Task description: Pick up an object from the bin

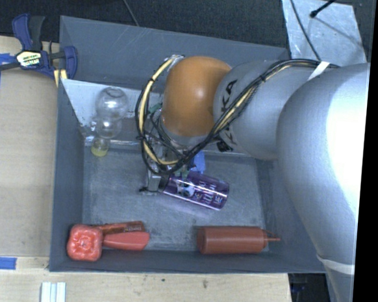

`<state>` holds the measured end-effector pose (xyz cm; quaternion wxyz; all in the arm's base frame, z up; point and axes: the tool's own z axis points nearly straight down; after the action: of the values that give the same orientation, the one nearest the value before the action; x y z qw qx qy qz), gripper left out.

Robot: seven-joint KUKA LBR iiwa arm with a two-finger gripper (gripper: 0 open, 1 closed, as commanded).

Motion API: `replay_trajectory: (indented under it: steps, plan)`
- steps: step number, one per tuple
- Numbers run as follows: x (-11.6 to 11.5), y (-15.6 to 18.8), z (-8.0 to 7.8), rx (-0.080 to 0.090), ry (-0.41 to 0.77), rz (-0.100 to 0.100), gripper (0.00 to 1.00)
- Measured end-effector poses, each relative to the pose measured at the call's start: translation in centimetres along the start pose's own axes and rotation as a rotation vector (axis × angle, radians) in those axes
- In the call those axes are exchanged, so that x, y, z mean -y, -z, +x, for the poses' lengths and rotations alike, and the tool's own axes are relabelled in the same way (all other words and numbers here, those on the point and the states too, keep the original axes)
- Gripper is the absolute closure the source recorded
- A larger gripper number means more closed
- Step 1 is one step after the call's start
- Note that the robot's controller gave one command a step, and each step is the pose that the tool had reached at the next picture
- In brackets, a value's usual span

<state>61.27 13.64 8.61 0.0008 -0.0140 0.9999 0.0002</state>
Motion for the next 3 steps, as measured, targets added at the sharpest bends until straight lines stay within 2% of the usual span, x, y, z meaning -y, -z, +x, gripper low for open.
replay_trajectory:
  steps: [1, 2, 3]
  plan:
    - [3.4, -0.8, 1.2, 0.001, 0.149, -0.001, 0.0]
    - [6.8, -0.3, 1.3, -0.002, -0.085, 0.0, 1.0]
    - [6.8, -0.3, 1.3, -0.002, -0.086, 0.0, 1.0]
